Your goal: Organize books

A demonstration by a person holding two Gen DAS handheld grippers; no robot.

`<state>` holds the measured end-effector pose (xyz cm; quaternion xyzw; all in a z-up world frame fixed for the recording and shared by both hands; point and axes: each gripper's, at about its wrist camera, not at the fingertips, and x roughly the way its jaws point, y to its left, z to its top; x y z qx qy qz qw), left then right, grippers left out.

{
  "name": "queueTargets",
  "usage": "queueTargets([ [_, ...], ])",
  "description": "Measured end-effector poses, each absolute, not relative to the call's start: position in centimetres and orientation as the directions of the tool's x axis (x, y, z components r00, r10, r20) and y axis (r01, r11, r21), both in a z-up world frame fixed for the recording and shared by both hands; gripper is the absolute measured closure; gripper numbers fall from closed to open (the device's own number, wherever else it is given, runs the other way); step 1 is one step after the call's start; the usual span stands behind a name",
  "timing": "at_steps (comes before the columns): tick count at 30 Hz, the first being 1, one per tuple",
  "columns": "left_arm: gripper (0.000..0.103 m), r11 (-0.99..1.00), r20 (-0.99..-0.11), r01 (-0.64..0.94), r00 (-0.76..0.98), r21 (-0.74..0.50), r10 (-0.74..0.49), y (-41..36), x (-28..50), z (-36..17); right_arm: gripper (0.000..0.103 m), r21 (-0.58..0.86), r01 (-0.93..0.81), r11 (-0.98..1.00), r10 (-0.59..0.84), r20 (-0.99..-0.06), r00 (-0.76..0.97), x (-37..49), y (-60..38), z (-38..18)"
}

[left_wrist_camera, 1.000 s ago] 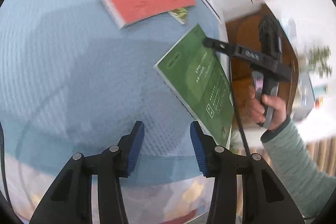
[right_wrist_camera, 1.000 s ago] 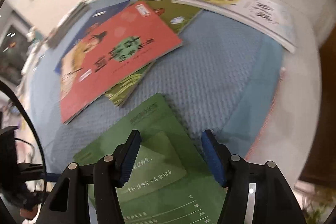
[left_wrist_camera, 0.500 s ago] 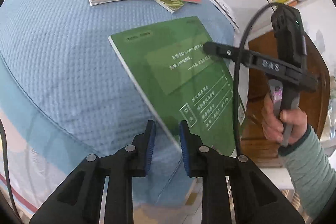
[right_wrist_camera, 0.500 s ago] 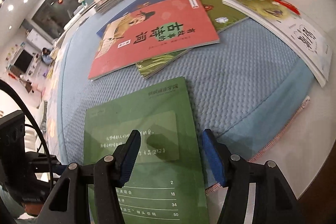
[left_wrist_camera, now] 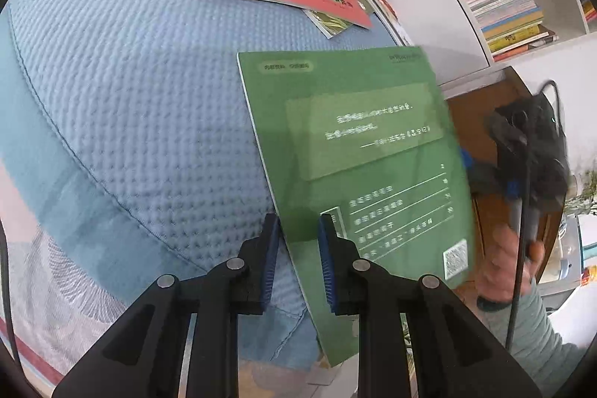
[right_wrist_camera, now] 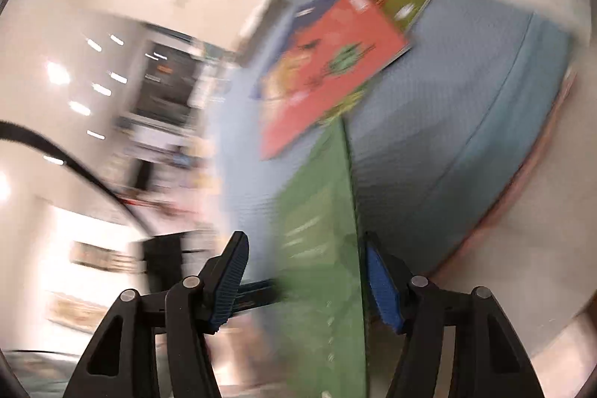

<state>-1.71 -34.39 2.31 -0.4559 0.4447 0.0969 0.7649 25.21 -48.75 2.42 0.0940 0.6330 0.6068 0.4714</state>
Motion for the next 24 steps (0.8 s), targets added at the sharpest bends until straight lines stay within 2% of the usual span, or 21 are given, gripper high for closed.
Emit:
queueTargets([
  [3,0.084,0.572,-0.778,-0.558,0.574,-0.601,-0.256,-34.5,-1.8,2.6,0.043,0.78,-0.56,0.279,0.657,-0.581,-0.481,22.1,-47.9,3.4],
  [6,0.084,0.593,-0.81,-0.59,0.552,-0.548,-0.2,-34.7,-1.6,3.7,0.043,0.789,-0.528,0.315,0.686,-0.574,-0.448,21.3,-48.2,4.3],
  [9,0.084,0.626,-0.822,-0.592,0.551,-0.507,-0.144,-34.7,-3.1,5.7,0.043,0.763,-0.546,0.347,0.678,-0.606,-0.416,20.1,-47.8,5.7],
  [12,0.084,0.593,-0.769,-0.545,0.602,-0.592,-0.215,-34.9,-4.2,6.7,0.043,0.774,-0.536,0.339,0.683,-0.594,-0.425,18.8,-47.5,6.9],
  [15,0.084,0.56,-0.755,-0.537,0.592,-0.631,-0.282,-35.4,-3.7,5.5,0.043,0.809,-0.499,0.31,0.7,-0.55,-0.456,18.2,-47.1,8.0],
  [17,0.085,0.515,-0.711,-0.516,0.628,-0.684,-0.316,-35.6,-3.9,5.3,0.043,0.794,-0.524,0.308,0.684,-0.568,-0.457,17.4,-46.6,8.9],
  [19,0.085,0.494,-0.682,-0.499,0.659,-0.712,-0.318,-35.5,-4.4,5.9,0.042,0.782,-0.551,0.293,0.672,-0.578,-0.463,16.5,-46.1,9.9],
  [24,0.085,0.411,-0.593,-0.465,0.756,-0.784,-0.276,-33.4,-7.8,8.0,0.039,0.831,-0.519,0.2,0.664,-0.504,-0.552,13.7,-45.0,11.1],
])
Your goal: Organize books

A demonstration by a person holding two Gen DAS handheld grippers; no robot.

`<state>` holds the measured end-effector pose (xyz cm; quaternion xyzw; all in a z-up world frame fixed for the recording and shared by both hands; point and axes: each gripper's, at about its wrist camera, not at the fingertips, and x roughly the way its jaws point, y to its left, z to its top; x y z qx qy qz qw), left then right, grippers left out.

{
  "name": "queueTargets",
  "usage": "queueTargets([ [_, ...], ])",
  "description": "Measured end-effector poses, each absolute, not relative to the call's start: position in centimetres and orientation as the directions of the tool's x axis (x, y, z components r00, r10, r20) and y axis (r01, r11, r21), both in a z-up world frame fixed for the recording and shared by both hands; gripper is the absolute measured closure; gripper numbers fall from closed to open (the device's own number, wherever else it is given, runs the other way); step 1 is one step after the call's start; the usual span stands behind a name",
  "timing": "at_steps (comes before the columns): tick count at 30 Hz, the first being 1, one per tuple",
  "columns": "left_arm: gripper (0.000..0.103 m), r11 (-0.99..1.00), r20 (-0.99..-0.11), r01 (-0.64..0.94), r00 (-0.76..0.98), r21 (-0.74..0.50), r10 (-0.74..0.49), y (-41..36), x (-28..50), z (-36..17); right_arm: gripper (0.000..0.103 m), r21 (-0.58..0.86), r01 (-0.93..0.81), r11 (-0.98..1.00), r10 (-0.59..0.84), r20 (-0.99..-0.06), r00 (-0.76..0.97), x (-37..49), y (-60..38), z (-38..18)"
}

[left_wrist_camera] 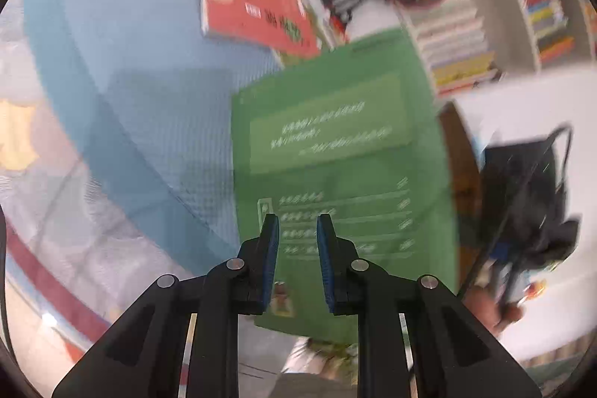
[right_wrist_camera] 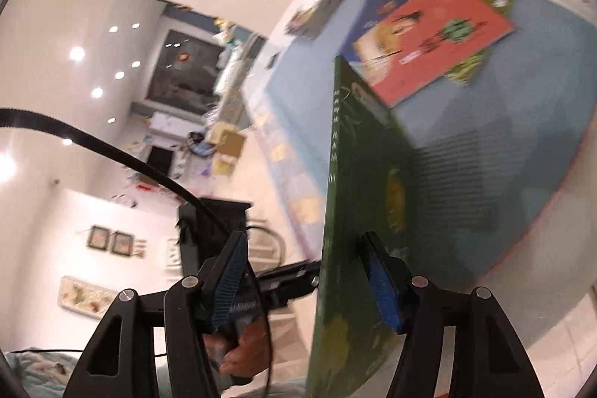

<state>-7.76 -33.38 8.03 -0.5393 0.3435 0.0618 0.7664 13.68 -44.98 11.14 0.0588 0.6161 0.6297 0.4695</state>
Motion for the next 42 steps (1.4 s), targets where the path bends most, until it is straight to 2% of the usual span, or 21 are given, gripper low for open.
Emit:
queueTargets([
  [3,0.085,0.399,-0.604,-0.505,0.777,-0.765,-0.175,-31.2,-10.8,9.1,0.039,0.834,-0.531,0.152,0.63,-0.496,-0.598,11.3,-43.2,11.0],
  [7,0.083,0.314,-0.645,-0.593,0.759,-0.741,-0.088,-28.1,-15.1,7.4,0.039,0.854,-0.506,0.12,0.572,-0.476,-0.668,8.6,-41.3,9.2],
  [8,0.086,0.301,-0.657,-0.612,0.751,-0.731,-0.07,-27.6,-15.9,7.0,0.039,0.855,-0.504,0.119,0.56,-0.477,-0.678,8.0,-41.0,8.8],
  [10,0.083,0.297,-0.716,-0.68,0.698,-0.67,-0.019,-26.6,-17.2,5.6,0.038,0.854,-0.503,0.131,0.537,-0.487,-0.689,7.2,-40.8,7.7],
  [12,0.083,0.262,-0.73,-0.699,0.683,-0.666,-0.033,-26.1,-18.0,4.3,0.037,0.839,-0.517,0.169,0.517,-0.522,-0.679,6.9,-40.4,6.3],
  [14,0.083,0.255,-0.736,-0.704,0.676,-0.663,-0.048,-26.1,-18.2,3.6,0.037,0.788,-0.578,0.21,0.5,-0.595,-0.629,6.9,-40.4,5.5],
  [15,0.083,0.261,-0.735,-0.701,0.676,-0.664,-0.056,-26.3,-18.1,3.6,0.037,0.731,-0.639,0.241,0.488,-0.66,-0.571,6.9,-40.5,5.1],
  [19,0.083,0.312,-0.773,-0.72,0.63,-0.619,-0.079,-27.3,-17.9,3.6,0.038,0.558,-0.773,0.302,0.466,-0.794,-0.391,6.8,-40.6,4.1],
  [20,0.083,0.323,-0.785,-0.728,0.614,-0.605,-0.087,-27.4,-18.1,3.3,0.039,0.52,-0.794,0.315,0.452,-0.818,-0.356,6.8,-40.2,3.6],
  [22,0.082,0.358,-0.802,-0.729,0.588,-0.583,-0.108,-28.0,-18.4,2.7,0.049,0.478,-0.814,0.331,0.42,-0.847,-0.326,6.8,-40.0,2.4],
  [26,0.079,0.402,-0.816,-0.717,0.555,-0.569,-0.162,-28.6,-17.3,2.1,0.059,0.43,-0.829,0.357,0.374,-0.879,-0.295,6.2,-39.4,0.3],
  [30,0.075,0.475,-0.842,-0.707,0.512,-0.524,-0.168,-29.0,-16.1,2.8,0.059,0.388,-0.84,0.38,0.363,-0.898,-0.25,5.5,-39.3,-0.2],
  [33,0.075,0.523,-0.85,-0.684,0.497,-0.508,-0.176,-28.7,-15.5,3.7,0.057,0.411,-0.811,0.417,0.384,-0.888,-0.253,6.0,-40.0,-0.2],
  [38,0.075,0.557,-0.769,-0.579,0.611,-0.595,-0.187,-26.6,-14.2,7.3,0.057,0.525,-0.689,0.501,0.459,-0.835,-0.303,7.7,-40.7,-0.2],
  [42,0.075,0.611,-0.742,-0.513,0.642,-0.603,-0.192,-24.8,-12.1,8.5,0.057,0.514,-0.66,0.548,0.458,-0.845,-0.277,7.5,-39.6,-0.3],
])
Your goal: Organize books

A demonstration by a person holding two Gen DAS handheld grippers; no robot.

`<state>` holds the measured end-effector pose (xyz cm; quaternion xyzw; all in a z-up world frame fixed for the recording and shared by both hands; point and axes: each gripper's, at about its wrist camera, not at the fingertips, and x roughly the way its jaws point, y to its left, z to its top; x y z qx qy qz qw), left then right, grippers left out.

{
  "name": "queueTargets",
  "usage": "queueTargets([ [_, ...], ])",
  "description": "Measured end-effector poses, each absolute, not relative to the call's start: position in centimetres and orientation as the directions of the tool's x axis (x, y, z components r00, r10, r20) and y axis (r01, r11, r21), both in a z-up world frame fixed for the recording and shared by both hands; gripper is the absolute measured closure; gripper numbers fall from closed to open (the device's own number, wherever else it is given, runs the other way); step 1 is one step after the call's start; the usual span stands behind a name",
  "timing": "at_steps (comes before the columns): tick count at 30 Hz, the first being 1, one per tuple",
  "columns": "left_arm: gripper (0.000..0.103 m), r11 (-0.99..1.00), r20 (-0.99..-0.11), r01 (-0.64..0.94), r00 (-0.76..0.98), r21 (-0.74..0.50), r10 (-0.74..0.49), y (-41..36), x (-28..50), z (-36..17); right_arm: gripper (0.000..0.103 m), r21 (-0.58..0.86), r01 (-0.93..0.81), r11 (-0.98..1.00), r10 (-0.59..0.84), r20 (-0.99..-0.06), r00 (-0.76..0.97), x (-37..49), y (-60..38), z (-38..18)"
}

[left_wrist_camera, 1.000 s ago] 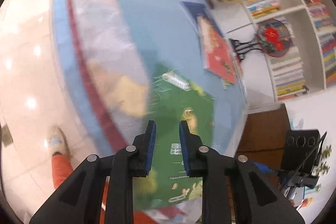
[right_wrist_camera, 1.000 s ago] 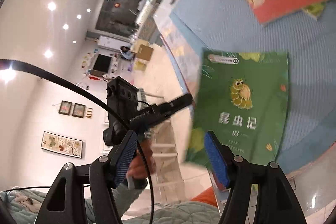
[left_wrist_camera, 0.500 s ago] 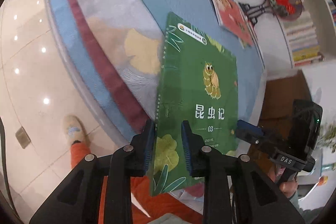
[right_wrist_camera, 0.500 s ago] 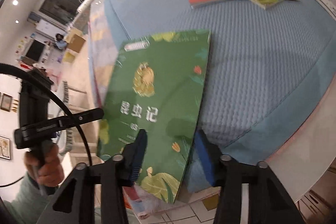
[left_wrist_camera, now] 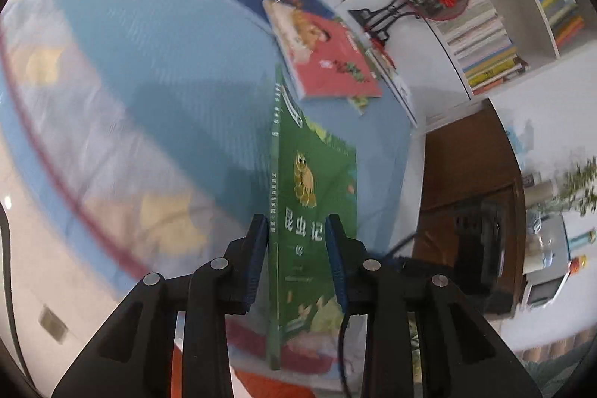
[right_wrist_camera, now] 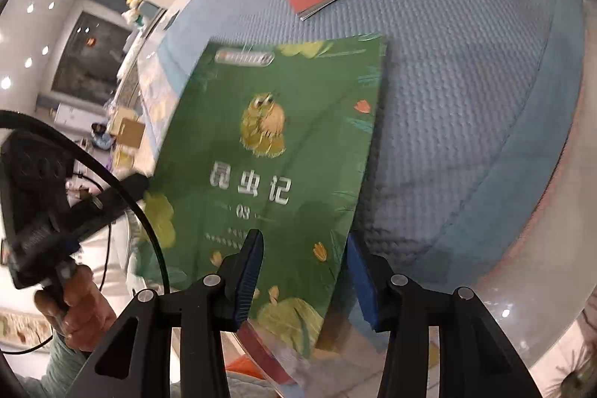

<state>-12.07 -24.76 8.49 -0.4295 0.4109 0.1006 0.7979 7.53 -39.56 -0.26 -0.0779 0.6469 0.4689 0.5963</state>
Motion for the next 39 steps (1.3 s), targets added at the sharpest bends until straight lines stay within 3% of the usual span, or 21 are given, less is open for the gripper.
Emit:
queueTargets([
  [5,0.076,0.622,-0.749,-0.489,0.611,-0.611,-0.255,-22.4,-11.3,7.0,0.053,0.493,-0.613,0.617,0.463,-0.858,-0.223,6.7,-39.0,-0.7],
  [11,0.077,0.594,-0.73,-0.445,0.542,-0.67,-0.417,-22.6,-12.0,3.9,0.044,0.473,-0.564,0.677,0.5,-0.858,-0.12,5.8,-40.1,0.2],
  [15,0.084,0.593,-0.72,-0.416,0.487,-0.689,-0.494,-23.5,-11.2,2.4,0.044,0.342,-0.629,0.699,0.449,-0.894,0.013,3.4,-39.4,0.9],
  [18,0.09,0.611,-0.729,-0.399,0.425,-0.683,-0.537,-24.1,-10.2,1.8,0.044,0.356,-0.597,0.719,0.459,-0.888,0.025,3.1,-39.6,1.0],
  [26,0.093,0.44,-0.546,-0.324,0.477,-0.838,-0.689,-22.3,-8.9,4.1,0.043,0.691,-0.256,0.676,0.685,-0.717,-0.127,4.2,-43.3,0.6],
  [34,0.093,0.225,-0.372,-0.331,0.499,-0.917,-0.783,-20.3,-8.7,3.1,0.029,0.883,0.062,0.465,0.879,-0.453,-0.149,2.8,-44.9,-2.8],
  [35,0.093,0.21,-0.359,-0.33,0.497,-0.92,-0.79,-20.3,-8.8,3.0,0.03,0.897,0.086,0.434,0.896,-0.42,-0.141,2.8,-44.7,-3.1],
  [37,0.093,0.239,-0.387,-0.337,0.489,-0.911,-0.782,-20.2,-9.0,3.1,0.043,0.912,0.083,0.402,0.912,-0.391,-0.124,2.7,-43.9,-3.0],
  [39,0.093,0.302,-0.445,-0.348,0.474,-0.887,-0.76,-20.2,-9.1,3.2,0.069,0.903,0.025,0.429,0.895,-0.421,-0.144,2.7,-42.5,-2.2],
])
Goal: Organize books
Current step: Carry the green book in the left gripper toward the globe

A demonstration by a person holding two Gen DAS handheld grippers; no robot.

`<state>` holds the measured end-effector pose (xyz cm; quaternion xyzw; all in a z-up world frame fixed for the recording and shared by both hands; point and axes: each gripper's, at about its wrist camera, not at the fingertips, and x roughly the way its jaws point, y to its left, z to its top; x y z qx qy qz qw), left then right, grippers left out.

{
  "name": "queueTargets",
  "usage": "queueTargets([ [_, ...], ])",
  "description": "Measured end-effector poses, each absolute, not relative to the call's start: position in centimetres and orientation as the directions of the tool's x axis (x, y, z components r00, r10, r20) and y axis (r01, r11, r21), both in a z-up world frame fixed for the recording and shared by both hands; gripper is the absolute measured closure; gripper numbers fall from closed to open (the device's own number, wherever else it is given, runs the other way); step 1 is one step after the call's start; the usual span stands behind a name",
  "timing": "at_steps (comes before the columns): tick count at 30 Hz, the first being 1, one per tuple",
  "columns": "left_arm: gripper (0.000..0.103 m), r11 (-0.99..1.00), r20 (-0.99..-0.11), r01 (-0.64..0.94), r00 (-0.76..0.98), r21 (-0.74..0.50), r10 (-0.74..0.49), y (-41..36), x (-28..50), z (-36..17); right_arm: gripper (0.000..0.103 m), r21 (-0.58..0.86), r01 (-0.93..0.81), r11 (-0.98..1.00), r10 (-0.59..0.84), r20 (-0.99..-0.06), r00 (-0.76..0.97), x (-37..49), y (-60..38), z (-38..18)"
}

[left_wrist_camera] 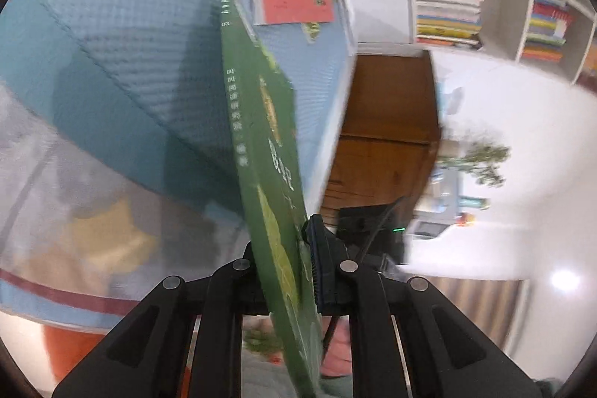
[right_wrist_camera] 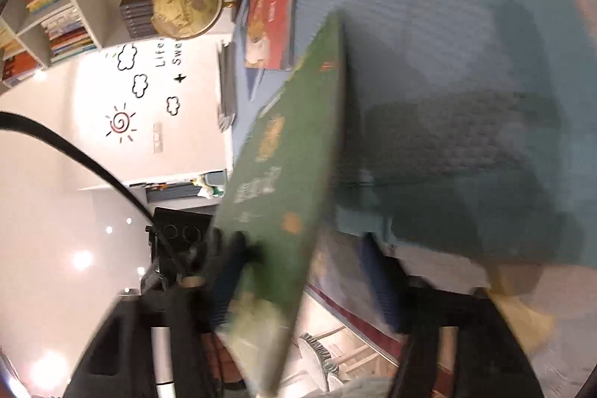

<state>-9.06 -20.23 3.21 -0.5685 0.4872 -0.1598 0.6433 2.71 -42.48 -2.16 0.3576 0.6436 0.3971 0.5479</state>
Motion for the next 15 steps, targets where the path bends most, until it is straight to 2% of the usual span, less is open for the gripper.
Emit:
queueTargets([
  [4,0.093,0.509,-0.608,-0.332,0.437,-0.794,-0.663,-20.9,-9.4,4.6,0.07,0.78,-0.244,0.577,0.775,-0.617,-0.138,2.4,-39.6,1.1],
  [7,0.093,0.625,-0.679,-0.283,0.429,-0.728,-0.596,-21.3,-10.0,6.4,0.07,0.645,-0.451,0.617,0.684,-0.723,-0.099,1.1,-37.2,4.1],
  [10,0.093,0.661,-0.692,-0.262,0.466,-0.703,-0.551,-20.8,-11.3,8.4,0.071,0.558,-0.602,0.572,0.652,-0.754,-0.08,-0.4,-35.3,7.0],
  [15,0.091,0.648,-0.672,-0.282,0.553,-0.708,-0.492,-18.0,-13.4,11.3,0.071,0.519,-0.732,0.442,0.676,-0.729,-0.108,-1.4,-33.0,10.9],
])
